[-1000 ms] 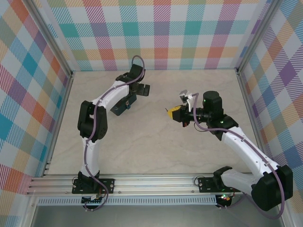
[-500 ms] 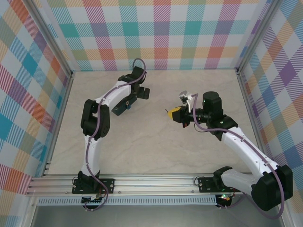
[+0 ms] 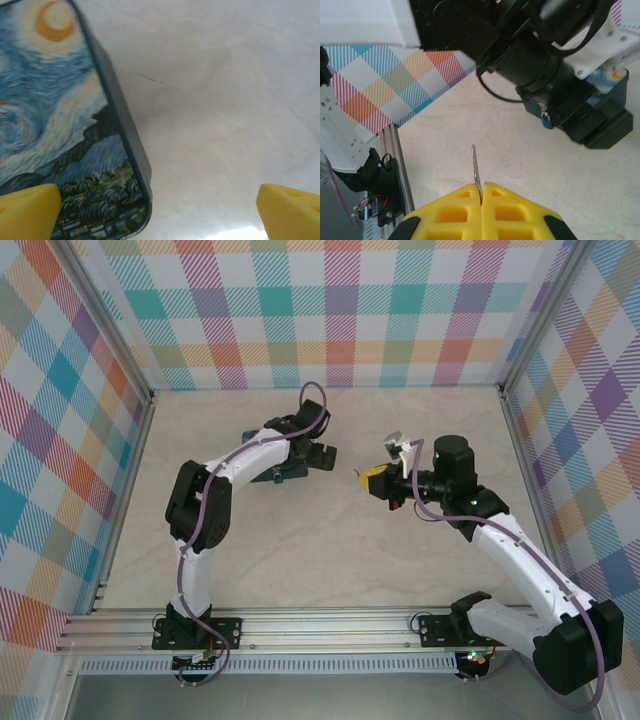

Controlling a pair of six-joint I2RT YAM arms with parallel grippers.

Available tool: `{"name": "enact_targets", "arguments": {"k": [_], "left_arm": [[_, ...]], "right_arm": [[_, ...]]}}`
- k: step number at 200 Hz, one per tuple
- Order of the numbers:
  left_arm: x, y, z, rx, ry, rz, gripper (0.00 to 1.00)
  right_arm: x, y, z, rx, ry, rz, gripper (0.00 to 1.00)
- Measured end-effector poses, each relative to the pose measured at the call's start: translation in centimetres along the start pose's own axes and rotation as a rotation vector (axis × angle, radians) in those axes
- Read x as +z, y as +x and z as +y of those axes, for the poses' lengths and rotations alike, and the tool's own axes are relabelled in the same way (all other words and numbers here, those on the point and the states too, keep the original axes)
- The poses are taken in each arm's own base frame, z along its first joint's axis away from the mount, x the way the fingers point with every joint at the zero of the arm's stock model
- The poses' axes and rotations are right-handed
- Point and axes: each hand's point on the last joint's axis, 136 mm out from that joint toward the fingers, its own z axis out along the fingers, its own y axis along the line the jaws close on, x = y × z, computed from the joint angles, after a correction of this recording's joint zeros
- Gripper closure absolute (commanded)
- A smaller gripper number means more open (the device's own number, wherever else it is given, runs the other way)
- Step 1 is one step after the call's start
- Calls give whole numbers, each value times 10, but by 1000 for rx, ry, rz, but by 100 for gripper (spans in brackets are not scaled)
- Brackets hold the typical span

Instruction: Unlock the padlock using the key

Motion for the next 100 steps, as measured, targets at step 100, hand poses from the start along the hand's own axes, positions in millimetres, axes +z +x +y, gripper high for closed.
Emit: {"name": "enact_targets", "arguments": {"k": [100], "left_arm": [[-24,35,-100,35,183,0,0]], "right_arm": [[-53,-6,-33,71,183,-103,100]]}}
